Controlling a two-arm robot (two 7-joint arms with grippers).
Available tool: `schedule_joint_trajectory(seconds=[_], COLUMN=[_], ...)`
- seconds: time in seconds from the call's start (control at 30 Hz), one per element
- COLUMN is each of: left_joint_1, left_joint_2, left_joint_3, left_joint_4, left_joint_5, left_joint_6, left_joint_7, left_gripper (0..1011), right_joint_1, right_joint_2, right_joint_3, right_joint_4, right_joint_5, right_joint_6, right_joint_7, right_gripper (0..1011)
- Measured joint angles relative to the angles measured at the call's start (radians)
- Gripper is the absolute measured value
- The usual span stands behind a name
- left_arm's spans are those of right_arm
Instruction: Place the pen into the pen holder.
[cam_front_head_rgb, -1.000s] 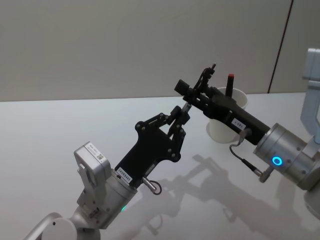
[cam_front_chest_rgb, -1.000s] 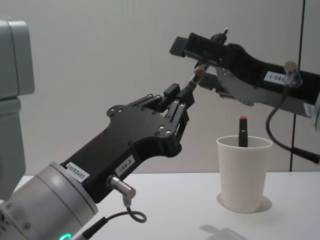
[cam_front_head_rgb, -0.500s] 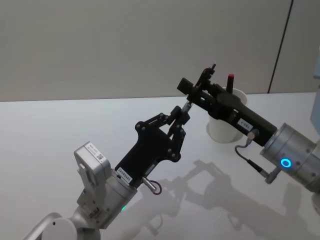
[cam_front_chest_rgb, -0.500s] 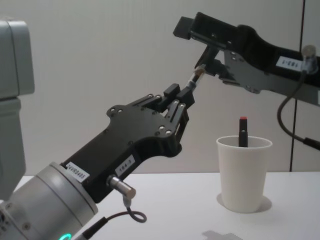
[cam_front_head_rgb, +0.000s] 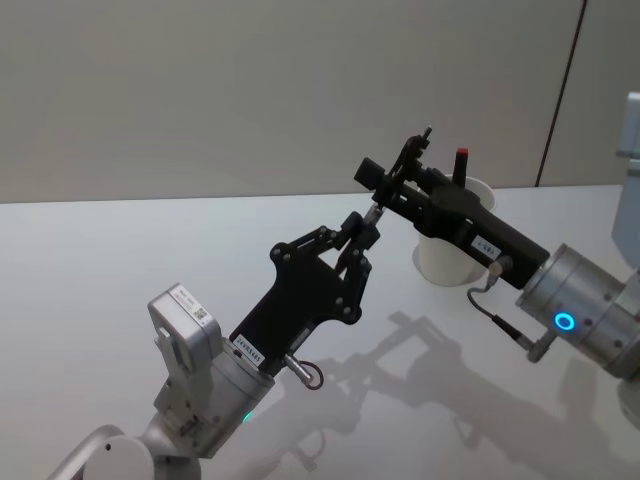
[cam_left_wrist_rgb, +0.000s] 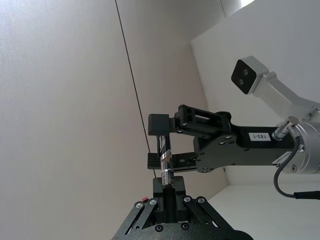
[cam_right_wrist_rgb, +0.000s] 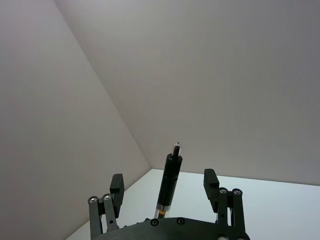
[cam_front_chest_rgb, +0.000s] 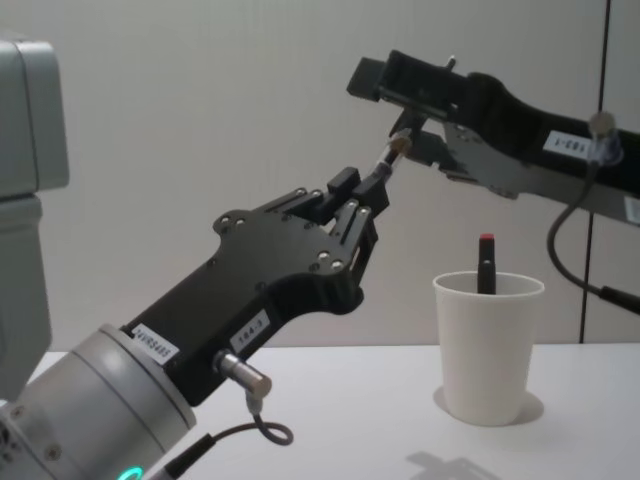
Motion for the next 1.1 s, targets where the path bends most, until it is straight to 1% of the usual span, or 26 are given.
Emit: schedule_joint_trajectory(seconds=[0.47, 0.97, 1.03, 1.07, 1.1], left_joint_1=[0.000, 0.000, 0.000, 0.000, 0.000], left_joint_2=[0.000, 0.000, 0.000, 0.000, 0.000], left_joint_3=[0.000, 0.000, 0.000, 0.000, 0.000], left_joint_4=[0.000, 0.000, 0.000, 0.000, 0.000], left_joint_5=[0.000, 0.000, 0.000, 0.000, 0.000], left_joint_6=[0.000, 0.000, 0.000, 0.000, 0.000], left_joint_7=[0.000, 0.000, 0.000, 0.000, 0.000], left_gripper=[123, 123, 123, 123, 124], right_joint_1=[0.025, 0.035, 0.036, 0.036, 0.036], right_joint_2=[-0.005, -0.007, -0.007, -0.007, -0.007], right_joint_3=[-0.004, -0.006, -0.006, -0.006, -0.006], right_joint_4=[0.039, 0.053, 0.054, 0.054, 0.055], right_joint_5=[-0.004, -0.001, -0.001, -0.001, -0.001], right_joint_6=[-0.002, -0.003, -0.003, -0.003, -0.003], right_joint_7=[0.030, 0.046, 0.047, 0.047, 0.048], right_gripper=[1001, 1000, 969, 969, 930])
